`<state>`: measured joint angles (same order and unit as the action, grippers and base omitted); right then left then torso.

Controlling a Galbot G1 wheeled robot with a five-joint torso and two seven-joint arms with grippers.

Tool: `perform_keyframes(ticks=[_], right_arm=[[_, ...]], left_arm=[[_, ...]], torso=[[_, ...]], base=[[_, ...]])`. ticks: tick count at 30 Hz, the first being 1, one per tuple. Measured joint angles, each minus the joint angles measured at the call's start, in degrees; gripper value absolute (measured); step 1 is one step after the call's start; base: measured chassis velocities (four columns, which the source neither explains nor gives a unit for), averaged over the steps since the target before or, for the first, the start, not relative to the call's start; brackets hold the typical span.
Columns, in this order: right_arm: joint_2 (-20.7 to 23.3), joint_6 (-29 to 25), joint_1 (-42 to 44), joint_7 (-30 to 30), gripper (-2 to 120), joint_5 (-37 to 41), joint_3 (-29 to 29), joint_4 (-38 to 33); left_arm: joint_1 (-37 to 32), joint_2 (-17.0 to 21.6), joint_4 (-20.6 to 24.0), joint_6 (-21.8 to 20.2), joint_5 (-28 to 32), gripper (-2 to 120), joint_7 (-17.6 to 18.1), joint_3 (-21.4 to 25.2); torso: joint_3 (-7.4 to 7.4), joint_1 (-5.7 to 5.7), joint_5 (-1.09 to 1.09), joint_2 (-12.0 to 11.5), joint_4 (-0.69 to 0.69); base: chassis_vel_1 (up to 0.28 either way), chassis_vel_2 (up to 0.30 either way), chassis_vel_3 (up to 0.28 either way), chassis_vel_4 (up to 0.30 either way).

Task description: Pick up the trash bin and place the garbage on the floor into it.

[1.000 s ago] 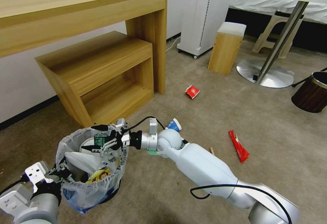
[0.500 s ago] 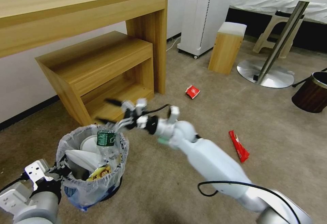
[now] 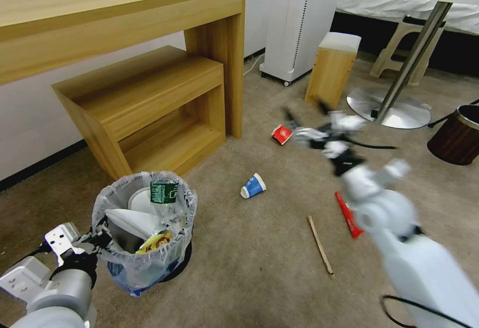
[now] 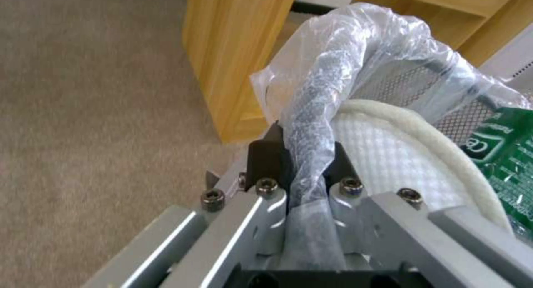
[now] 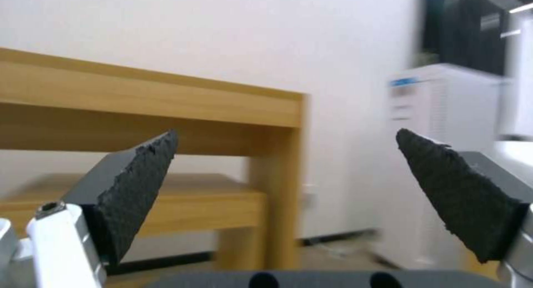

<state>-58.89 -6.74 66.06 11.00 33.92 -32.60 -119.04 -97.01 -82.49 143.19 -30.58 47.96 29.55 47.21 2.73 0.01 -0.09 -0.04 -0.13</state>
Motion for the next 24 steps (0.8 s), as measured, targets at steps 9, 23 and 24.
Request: perform_keyframes(ticks=[9,23,24], right_arm=[[-12.79,-2.71,14.89,-3.63,100,-5.81,-18.53,-6.13],[-19.47,-6.09,17.94,-6.74,100,-11.72,-25.58,-6.65],[-19.93,-6.35,17.79,-6.60,100,-12.19,-25.66,-6.73]], left_arm=[[1.23,1.72,-1.84,1.33,-0.59,3,-1.55,1.13],[0.41,2.09,-1.06,2.73,-1.86,3,-2.84,1.06],[0.11,2.09,-1.01,2.97,-2.05,3,-2.98,1.08]], torso=[[0.00,0.00,-0.03,0.00,0.00],[0.01,0.00,-0.03,0.00,0.00],[0.01,0.00,-0.03,0.00,0.00]], base=[[0.000,0.000,0.000,0.000],[0.000,0.000,0.000,0.000],[0.000,0.000,0.000,0.000]])
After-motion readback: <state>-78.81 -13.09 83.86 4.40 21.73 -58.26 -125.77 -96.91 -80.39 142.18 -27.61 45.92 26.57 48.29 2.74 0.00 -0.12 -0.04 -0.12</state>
